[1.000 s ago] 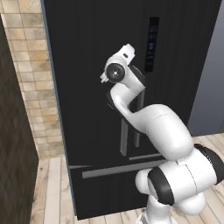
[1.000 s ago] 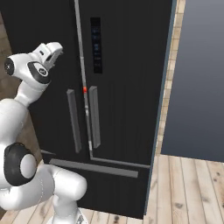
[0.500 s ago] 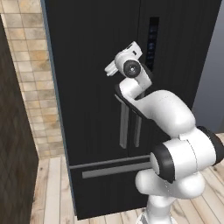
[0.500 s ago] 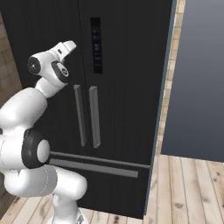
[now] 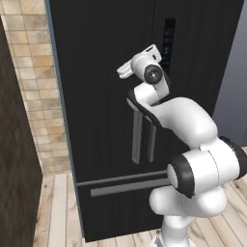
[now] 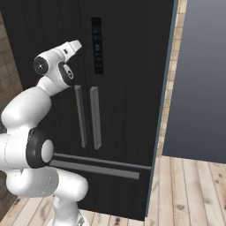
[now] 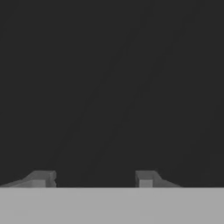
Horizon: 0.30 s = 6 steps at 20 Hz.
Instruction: Place the fish on the counter behind the older fish on the same shelf of the fridge to maintain FIFO order. Close the fridge door when finished.
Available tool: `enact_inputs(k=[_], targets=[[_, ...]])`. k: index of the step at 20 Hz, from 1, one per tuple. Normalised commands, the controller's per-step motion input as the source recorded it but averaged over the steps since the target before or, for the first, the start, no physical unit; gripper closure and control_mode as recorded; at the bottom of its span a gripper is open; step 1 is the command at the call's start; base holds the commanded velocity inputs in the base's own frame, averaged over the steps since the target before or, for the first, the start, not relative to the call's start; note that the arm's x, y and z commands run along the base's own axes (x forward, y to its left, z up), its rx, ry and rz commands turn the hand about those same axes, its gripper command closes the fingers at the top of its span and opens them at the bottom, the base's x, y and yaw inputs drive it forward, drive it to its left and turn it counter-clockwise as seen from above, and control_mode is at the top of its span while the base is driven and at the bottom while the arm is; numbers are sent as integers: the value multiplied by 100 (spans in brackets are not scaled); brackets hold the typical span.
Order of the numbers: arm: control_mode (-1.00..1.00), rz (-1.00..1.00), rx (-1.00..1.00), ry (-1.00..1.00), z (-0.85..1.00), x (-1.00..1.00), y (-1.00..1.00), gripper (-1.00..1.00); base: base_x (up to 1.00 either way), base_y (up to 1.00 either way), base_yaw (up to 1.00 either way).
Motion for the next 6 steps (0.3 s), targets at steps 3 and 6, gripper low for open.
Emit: enact_inputs(k=[3,6], targets=[[-100,1,6,3,-7,91,0,-100,0,0,0],[-100,1,5,3,-10,83,0,-100,0,0,0]])
